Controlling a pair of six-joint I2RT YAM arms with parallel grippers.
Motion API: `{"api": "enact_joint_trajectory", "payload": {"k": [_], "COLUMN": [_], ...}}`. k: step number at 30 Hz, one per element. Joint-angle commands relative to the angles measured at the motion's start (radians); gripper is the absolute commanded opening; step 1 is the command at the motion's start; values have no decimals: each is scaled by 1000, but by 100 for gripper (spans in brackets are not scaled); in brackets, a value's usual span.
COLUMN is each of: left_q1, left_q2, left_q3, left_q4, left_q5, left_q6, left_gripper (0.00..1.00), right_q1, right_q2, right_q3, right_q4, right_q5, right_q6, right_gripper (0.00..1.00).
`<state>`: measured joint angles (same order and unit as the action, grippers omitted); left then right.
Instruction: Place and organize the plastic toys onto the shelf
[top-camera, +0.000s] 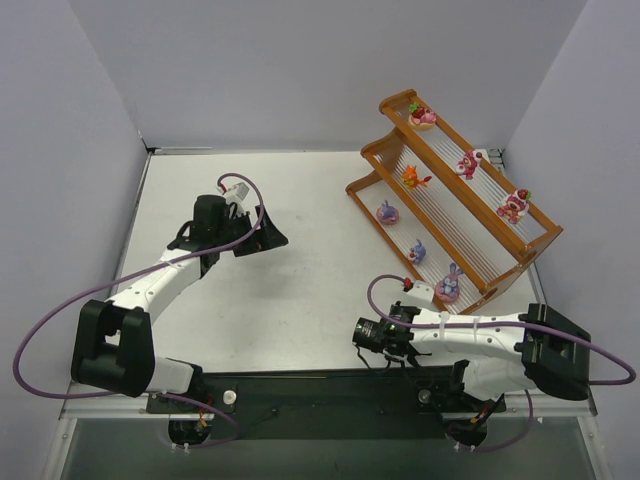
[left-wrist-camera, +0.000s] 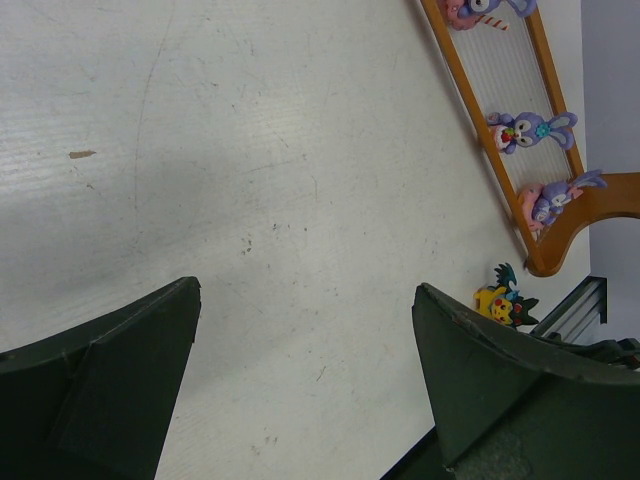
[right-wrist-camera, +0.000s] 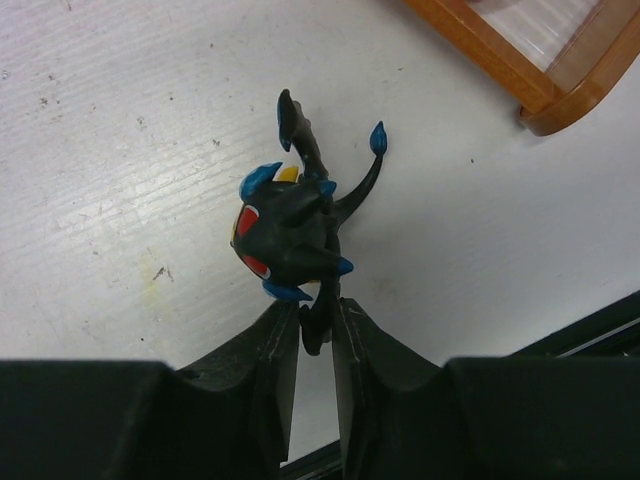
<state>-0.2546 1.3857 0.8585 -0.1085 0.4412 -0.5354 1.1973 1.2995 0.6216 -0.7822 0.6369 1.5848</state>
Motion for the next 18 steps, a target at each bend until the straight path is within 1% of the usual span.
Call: {"api": "enact_joint_trajectory", "payload": {"k": [1, 2, 3, 6, 8, 11, 12, 14, 15, 16, 17, 18], "left_q1": [-6, -6, -6, -6, -6, -5, -6, -6, -6, -5, -6, -5], "left_q2": [-5, -5, -5, -7, -5, -8, -11, -14, -16, -17, -19, -17], "left_q3": [1, 1, 1, 2, 2, 4, 4, 4, 5, 7, 8, 8], "left_q4": [24, 24, 24, 24, 23, 21, 21, 20, 20, 20, 20, 20], "left_q5": [-4, -4, -4, -2, -2, -2, -4, -6, -6, -6, -7, -6], "left_q6": [6, 8, 8, 8, 8, 8, 8, 8, 8, 8, 8, 8], "left_gripper": [97, 97, 97, 97, 97, 97, 97, 97, 97, 97, 97, 97], "right_q1": [-4, -4, -4, -4, -2, -5, -19, -39, -77, -94, -111, -148], "right_q2": [14, 15, 17, 14, 3, -51, -81, -109, -133, -141, -146, -154], "right_q3": [-10, -8, -5, 16, 39, 128, 183, 245, 274, 338, 368, 400], "right_q4": [-25, -25, -25, -28, -29, -37, -40, -40, -40, -40, -42, -40], "right_q5": [9, 9, 6, 10, 18, 43, 41, 29, 12, -32, -52, -78], "right_q6": [-25, -29, -35, -78, -130, -299, -410, -527, -662, -724, -791, -907], "right_gripper": [18, 16, 10, 0, 0, 0, 0, 0, 0, 0, 0, 0]}}
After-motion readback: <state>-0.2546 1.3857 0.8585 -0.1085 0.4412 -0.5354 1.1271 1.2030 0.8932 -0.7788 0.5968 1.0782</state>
